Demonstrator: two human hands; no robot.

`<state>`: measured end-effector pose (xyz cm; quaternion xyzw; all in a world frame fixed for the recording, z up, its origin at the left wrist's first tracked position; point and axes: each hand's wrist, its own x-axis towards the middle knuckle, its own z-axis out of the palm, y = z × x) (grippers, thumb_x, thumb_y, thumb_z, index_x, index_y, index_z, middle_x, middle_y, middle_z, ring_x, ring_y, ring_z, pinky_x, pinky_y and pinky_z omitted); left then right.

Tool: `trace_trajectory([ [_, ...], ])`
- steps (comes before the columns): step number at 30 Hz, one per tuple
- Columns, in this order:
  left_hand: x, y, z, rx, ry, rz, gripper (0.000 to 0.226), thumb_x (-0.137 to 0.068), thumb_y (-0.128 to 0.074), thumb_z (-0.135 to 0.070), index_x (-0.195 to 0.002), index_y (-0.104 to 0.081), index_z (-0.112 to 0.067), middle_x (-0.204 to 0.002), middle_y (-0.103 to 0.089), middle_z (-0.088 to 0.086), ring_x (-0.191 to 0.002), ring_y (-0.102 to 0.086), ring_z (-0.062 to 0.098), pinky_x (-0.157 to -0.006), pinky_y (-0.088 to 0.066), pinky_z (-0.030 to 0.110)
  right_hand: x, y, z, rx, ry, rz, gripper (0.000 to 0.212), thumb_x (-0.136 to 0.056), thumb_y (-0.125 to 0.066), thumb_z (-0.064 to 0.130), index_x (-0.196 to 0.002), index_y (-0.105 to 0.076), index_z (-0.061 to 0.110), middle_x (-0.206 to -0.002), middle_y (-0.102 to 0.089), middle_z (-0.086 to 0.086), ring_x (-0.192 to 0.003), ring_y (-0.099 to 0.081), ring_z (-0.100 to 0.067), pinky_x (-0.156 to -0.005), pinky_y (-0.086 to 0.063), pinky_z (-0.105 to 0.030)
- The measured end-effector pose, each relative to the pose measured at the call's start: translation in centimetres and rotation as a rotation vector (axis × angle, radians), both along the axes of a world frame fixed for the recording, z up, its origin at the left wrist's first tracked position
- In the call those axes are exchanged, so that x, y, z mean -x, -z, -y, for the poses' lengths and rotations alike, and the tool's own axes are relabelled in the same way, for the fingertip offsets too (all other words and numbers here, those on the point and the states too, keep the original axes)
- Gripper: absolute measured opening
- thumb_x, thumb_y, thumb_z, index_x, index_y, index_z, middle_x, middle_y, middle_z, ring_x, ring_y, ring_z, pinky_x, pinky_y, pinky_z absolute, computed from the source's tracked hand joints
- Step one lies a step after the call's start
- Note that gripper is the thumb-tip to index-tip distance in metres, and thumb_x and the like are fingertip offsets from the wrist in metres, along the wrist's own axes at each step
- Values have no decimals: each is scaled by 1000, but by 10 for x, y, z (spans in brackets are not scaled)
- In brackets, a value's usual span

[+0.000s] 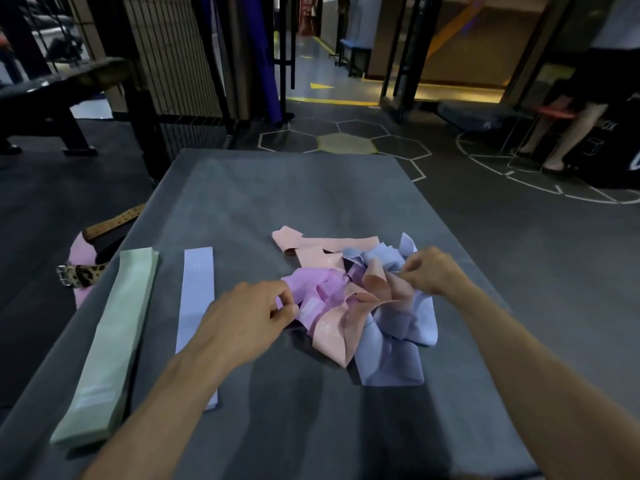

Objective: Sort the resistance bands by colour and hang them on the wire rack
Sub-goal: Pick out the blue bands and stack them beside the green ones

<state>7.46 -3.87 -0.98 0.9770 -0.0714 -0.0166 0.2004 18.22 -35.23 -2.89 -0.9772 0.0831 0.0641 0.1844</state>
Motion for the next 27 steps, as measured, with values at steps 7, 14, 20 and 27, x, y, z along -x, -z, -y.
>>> trace_trajectory([
  [7,-1,4,1,36,-7,24,24,-97,-48,-52,-82,-57,-35,-81,-65,-20,-83,-60,14,-68,-50,31,3,-32,11,-257,-78,247,24,-82,-80,34,-76,-72,13,-68,-61,-1,-66,-51,-15,-62,-42,-29],
  [14,6,-6,2,102,-13,61,27,-96,-49,-52,-82,-60,-32,-80,-65,-18,-80,-59,12,-68,-51,31,9,-80,12,-396,-50,523,18,-89,-74,30,-81,-69,15,-67,-61,0,-63,-55,-15,-62,-54,-38],
  [20,8,-11,1,229,-1,94,17,-95,-53,-42,-83,-62,-33,-74,-68,-18,-77,-61,8,-72,-54,35,35,-117,-20,-840,-69,605,27,-86,-69,46,-84,-66,20,-87,-67,-18,-74,-58,-35,-72,-54,-57],
  [27,1,-26,3,1096,-194,51,20,-102,-55,-32,-97,-73,-22,-89,-76,-7,-85,-71,18,-80,-59,39,67,-113,-99,-1167,-166,412,13,-102,-56,23,-98,-59,11,-80,-63,-5,-68,-60,-14,-56,-51,-29],
])
